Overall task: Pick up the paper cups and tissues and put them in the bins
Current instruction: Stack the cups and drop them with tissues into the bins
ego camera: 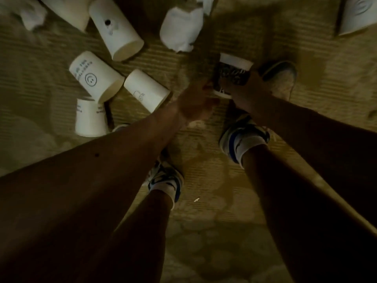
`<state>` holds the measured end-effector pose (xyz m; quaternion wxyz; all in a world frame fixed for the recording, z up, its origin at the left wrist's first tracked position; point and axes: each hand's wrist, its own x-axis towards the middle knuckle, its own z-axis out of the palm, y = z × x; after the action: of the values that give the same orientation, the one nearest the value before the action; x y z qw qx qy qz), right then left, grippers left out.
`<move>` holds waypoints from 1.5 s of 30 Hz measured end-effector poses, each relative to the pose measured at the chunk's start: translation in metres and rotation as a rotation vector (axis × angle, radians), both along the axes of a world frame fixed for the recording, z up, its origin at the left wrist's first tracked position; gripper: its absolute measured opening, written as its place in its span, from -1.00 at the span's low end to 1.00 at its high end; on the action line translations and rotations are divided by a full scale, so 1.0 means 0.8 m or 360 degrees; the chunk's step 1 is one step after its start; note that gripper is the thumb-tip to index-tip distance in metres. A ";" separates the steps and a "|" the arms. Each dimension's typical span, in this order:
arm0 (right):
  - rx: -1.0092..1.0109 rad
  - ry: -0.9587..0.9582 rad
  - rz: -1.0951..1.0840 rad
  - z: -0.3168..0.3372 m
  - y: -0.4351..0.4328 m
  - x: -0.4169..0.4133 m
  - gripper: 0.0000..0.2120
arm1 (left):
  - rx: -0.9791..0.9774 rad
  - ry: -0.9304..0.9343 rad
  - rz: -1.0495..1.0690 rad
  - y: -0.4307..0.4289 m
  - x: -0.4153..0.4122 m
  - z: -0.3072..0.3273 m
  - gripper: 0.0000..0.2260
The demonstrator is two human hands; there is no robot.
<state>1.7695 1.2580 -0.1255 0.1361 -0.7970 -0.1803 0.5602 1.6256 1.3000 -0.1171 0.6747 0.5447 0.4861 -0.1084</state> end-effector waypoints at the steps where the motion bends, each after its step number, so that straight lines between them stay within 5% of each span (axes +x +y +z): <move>1: 0.0051 -0.0008 0.0028 -0.005 0.000 -0.004 -0.43 | -0.0001 -0.0044 -0.0005 -0.003 -0.006 -0.013 -0.57; 5: 0.0052 -0.0006 -0.0049 -0.001 0.013 -0.020 -0.28 | -0.0298 -0.0139 0.0281 -0.010 -0.031 -0.013 -0.52; 12: 0.0179 0.0059 0.0289 0.033 0.061 -0.076 -0.52 | -0.0403 -0.0136 0.0681 -0.011 -0.099 0.014 -0.53; 15: 0.0144 0.0208 0.0387 0.038 0.084 -0.103 -0.61 | -0.0443 -0.0243 0.1100 -0.007 -0.136 0.023 -0.78; 18: -0.0072 0.0473 0.0399 0.031 0.098 -0.121 -0.46 | -0.0119 0.0110 0.1410 -0.009 -0.175 0.016 -0.87; 21: -0.0243 0.0587 0.0468 0.016 0.101 -0.132 -0.34 | -0.0131 0.0228 0.1738 -0.018 -0.204 -0.001 -0.90; 29: -0.0338 0.0780 0.0526 -0.016 0.109 -0.129 -0.52 | -0.0227 0.0155 0.1734 -0.023 -0.176 -0.055 -0.83; 39: -0.0144 0.1806 0.0415 0.023 0.145 -0.086 -0.66 | 0.0114 -0.0190 0.1533 0.012 -0.140 -0.028 -0.60; 43: -0.0143 0.2156 0.0115 0.032 0.182 -0.075 -0.51 | 0.0351 -0.0195 0.1417 0.054 -0.137 -0.008 -0.50; 45: 0.0044 0.1916 0.0231 0.034 0.197 -0.070 -0.43 | 0.0469 -0.0096 0.1332 0.073 -0.137 -0.005 -0.48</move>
<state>1.7135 1.4155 -0.0985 0.1861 -0.3240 -0.1328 0.9180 1.5161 1.3583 -0.1211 0.5895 0.3943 0.6552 0.2603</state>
